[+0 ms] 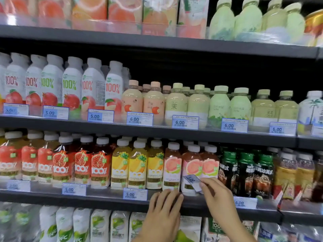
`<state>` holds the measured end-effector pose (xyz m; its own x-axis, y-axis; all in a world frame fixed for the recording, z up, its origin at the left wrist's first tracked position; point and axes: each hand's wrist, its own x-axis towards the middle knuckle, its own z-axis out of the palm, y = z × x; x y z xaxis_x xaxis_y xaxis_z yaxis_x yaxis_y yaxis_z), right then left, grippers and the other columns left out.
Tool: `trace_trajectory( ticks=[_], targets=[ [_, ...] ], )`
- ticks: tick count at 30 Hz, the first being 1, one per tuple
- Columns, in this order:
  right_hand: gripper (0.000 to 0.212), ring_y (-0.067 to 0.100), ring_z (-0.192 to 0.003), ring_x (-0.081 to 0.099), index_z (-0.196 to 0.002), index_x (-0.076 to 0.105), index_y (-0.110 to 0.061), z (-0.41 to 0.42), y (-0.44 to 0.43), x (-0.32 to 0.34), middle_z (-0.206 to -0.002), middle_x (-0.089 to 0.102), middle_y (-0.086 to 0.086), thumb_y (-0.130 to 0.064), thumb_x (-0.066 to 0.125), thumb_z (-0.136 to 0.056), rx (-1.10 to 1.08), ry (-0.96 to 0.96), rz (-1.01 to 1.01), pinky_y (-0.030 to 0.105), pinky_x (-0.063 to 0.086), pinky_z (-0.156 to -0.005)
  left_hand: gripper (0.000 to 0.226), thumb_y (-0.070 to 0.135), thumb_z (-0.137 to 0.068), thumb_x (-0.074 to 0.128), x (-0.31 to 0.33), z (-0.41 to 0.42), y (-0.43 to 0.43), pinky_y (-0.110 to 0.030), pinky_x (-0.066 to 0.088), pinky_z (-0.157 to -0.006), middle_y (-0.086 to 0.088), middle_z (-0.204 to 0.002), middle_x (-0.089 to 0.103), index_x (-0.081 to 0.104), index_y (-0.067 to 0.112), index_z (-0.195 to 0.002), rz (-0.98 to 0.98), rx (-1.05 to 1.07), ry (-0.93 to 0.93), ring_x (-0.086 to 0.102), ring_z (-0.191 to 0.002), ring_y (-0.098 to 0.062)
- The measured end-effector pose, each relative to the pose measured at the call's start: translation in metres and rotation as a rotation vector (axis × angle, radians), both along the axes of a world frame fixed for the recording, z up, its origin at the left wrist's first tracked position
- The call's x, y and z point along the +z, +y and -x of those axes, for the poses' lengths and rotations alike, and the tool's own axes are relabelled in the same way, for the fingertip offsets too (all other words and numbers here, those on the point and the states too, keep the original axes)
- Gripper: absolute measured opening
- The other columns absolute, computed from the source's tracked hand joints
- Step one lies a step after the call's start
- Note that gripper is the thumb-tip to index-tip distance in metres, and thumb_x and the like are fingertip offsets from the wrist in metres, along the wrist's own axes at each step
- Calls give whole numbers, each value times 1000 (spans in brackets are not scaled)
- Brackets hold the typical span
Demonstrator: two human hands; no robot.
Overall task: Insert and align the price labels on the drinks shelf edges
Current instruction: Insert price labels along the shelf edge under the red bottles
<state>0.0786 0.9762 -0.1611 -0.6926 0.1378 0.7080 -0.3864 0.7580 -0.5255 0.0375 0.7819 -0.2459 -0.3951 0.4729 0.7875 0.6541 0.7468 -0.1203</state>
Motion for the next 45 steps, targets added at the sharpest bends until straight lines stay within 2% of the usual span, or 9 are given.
trace_trajectory(
  ticks=[4, 11, 16, 22, 29, 35, 41, 43, 45],
  targets=[
    [15, -1, -88, 60, -96, 70, -25, 2, 7, -7, -87, 64, -17, -11, 65, -91, 92, -13, 9, 6, 42, -73, 54, 32, -83, 63, -5, 0, 3, -46, 35, -102, 1, -143, 55, 59, 21, -136, -5, 53, 13, 50, -130, -25],
    [17, 1, -90, 61, -101, 71, -24, 6, 10, -13, -91, 64, -19, -12, 64, -91, 173, 37, 10, 8, 44, -77, 56, 34, -88, 56, -8, -1, 5, -48, 35, -101, 2, -148, 48, 53, 18, -142, 42, 141, -51, 47, -134, -24],
    [19, -1, -88, 60, -104, 71, -20, 8, 6, -19, -93, 62, -17, -8, 63, -91, 176, 91, -7, 9, 45, -78, 44, 30, -90, 52, 4, -7, 10, -44, 30, -106, 5, -143, 46, 53, 22, -133, -62, 113, -97, 44, -132, -22],
    [24, -1, -93, 62, -115, 68, -20, 3, 3, -17, -101, 65, -16, -12, 62, -93, 145, 151, 33, 15, 49, -83, 22, 24, -91, 52, 13, -5, 24, -44, 30, -106, -2, -142, 40, 57, 25, -112, -270, 101, -180, 35, -132, -27],
    [31, 1, -93, 59, -114, 70, -17, 1, 14, -30, -101, 60, -14, 0, 64, -89, 113, 102, -229, 18, 48, -86, 24, 18, -87, 53, 6, -5, 25, -41, 24, -106, -6, -141, 40, 58, 23, -110, -325, 76, -158, 35, -131, -30],
    [27, -2, -88, 59, -112, 71, -14, -6, 11, -16, -94, 62, -12, 1, 60, -92, 132, 176, 3, 7, 42, -81, 25, 22, -88, 46, 6, -4, 27, -47, 30, -104, -9, -139, 42, 61, 21, -108, -357, 84, -168, 38, -129, -33],
    [27, -10, -84, 54, -112, 70, -16, -1, 4, -19, -88, 54, -17, 0, 59, -92, 141, 58, -158, 3, 38, -79, 26, 20, -87, 46, 7, -5, 25, -47, 31, -101, -9, -139, 42, 61, 21, -108, -348, 79, -180, 39, -128, -34],
    [32, -4, -84, 55, -116, 69, -16, 1, 6, -24, -92, 56, -14, 1, 59, -91, 114, 11, -203, 8, 43, -81, 26, 20, -87, 46, 7, -6, 24, -47, 31, -101, -9, -139, 42, 61, 21, -108, -338, 81, -180, 39, -128, -33],
    [39, 5, -88, 56, -120, 67, -17, 1, 8, -27, -98, 57, -10, 4, 62, -87, 51, -30, -284, 22, 51, -79, 25, 17, -86, 50, 7, -6, 24, -47, 32, -101, -9, -139, 42, 61, 21, -108, -324, 83, -177, 39, -128, -34]
  ],
)
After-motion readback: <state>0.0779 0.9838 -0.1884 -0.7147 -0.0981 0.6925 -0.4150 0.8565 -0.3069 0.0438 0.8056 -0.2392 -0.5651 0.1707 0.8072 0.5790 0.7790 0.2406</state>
